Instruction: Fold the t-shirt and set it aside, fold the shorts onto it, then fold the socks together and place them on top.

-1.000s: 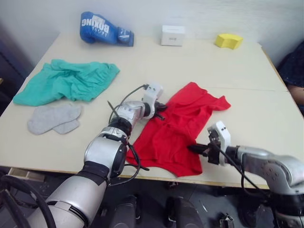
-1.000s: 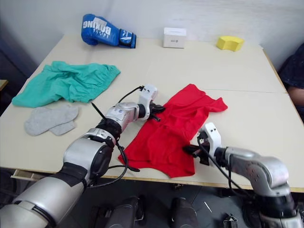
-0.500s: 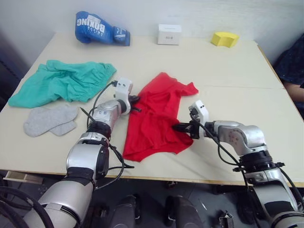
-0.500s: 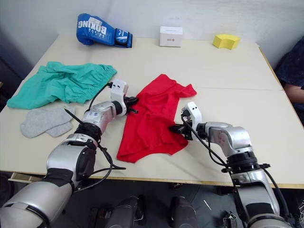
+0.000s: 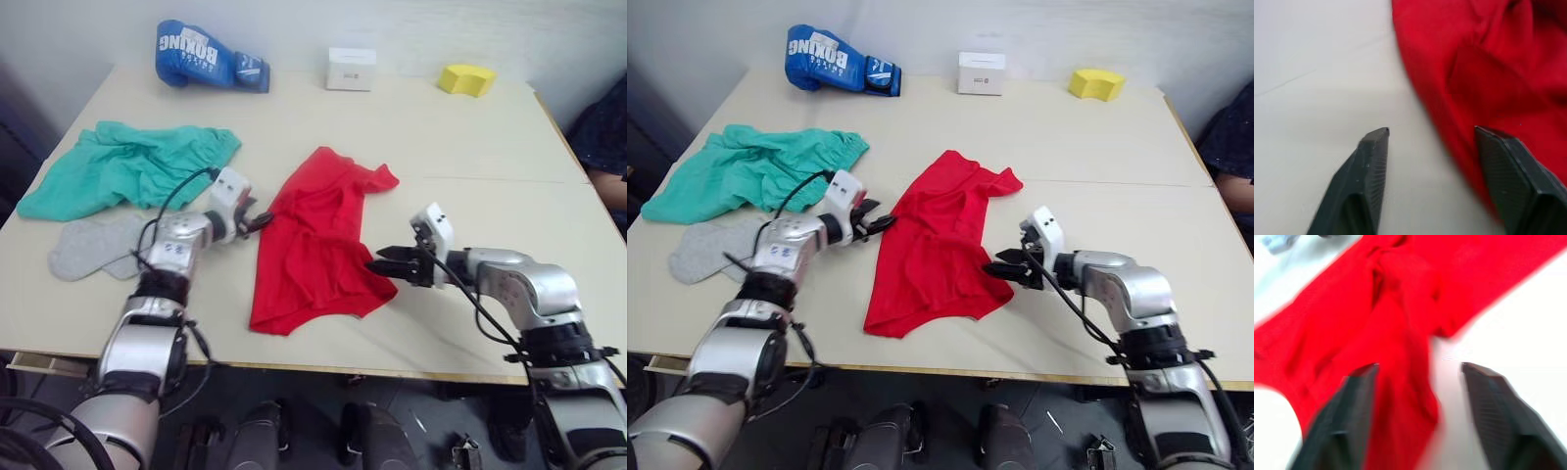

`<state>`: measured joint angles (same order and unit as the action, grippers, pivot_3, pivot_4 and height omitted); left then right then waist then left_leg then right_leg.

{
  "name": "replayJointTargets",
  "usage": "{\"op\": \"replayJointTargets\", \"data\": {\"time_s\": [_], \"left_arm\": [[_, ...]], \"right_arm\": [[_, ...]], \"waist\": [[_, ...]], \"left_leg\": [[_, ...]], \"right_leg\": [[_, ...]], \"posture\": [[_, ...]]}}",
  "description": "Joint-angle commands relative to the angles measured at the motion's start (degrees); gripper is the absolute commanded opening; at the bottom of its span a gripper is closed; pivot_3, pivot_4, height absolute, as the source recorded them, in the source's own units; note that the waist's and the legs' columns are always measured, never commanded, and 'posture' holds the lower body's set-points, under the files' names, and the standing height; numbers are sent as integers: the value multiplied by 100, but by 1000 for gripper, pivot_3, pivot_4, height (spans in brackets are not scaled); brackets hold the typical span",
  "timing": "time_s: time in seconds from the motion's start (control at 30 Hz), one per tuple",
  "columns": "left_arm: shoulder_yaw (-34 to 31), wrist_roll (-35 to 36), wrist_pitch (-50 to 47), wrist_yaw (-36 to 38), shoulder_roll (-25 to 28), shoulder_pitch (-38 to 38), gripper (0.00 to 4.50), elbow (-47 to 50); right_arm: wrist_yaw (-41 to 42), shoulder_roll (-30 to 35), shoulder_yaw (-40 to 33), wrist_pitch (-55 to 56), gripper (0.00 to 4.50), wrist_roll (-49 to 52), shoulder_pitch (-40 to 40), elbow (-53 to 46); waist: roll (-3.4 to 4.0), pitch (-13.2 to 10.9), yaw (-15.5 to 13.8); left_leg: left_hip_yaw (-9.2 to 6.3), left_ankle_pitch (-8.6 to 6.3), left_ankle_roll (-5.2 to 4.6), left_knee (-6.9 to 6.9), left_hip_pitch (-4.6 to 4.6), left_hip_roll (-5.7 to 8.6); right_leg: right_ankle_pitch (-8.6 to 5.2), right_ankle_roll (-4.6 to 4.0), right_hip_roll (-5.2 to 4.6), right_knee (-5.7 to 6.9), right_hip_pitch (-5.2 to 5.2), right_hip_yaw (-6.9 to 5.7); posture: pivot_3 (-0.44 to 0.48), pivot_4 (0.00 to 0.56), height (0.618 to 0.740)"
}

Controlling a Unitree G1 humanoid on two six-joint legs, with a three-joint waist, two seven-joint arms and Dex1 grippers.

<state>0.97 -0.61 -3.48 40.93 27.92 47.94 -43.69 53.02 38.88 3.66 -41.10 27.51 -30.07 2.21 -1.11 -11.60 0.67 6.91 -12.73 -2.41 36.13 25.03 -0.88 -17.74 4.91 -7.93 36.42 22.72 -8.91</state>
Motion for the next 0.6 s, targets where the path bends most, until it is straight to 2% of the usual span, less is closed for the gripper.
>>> {"op": "replayJointTargets", "data": {"time_s": [0.03,0.07,0.17,0.3,0.5,0.6], "left_arm": [[225,-270,976,572,723,-605,4194,1060],[258,-326,1345,692,952,-792,4482,1256],[387,-382,2548,1076,1441,-1134,4482,1448],[718,-613,4319,1465,1872,-1256,4482,1042],[1138,-896,5630,1457,1692,-808,4482,406],[1309,-988,6048,1450,1598,-596,4482,64]], "right_arm": [[524,493,-53,1812,4216,-758,208,40],[553,603,-45,2429,4499,-1041,237,298],[819,812,63,4333,4499,-1699,256,1120],[1258,888,244,6590,4499,-2259,-54,2438],[1094,502,686,9475,4499,-3061,-907,4405],[655,274,841,10219,4499,-3515,-1295,5065]], "waist": [[0,0,16],[0,0,34],[2,-1,37],[4,-2,19],[17,-10,67],[17,-10,93]], "left_leg": [[0,-1,1,1,0,-2],[2,0,2,1,-4,-3],[4,-1,5,-2,-14,-4],[5,-2,5,-8,-28,-3],[19,2,-6,-6,-40,5],[22,3,-7,-5,-54,5]], "right_leg": [[0,0,2,1,0,-1],[0,0,2,-1,0,1],[1,2,-10,-20,-2,3],[2,3,-40,-25,-14,2],[5,9,-42,-22,-25,7],[5,9,-37,-18,-36,9]], "posture": [[0,150,740],[0,150,740],[0,150,740],[0,150,740],[0,150,740],[0,150,740]]}}
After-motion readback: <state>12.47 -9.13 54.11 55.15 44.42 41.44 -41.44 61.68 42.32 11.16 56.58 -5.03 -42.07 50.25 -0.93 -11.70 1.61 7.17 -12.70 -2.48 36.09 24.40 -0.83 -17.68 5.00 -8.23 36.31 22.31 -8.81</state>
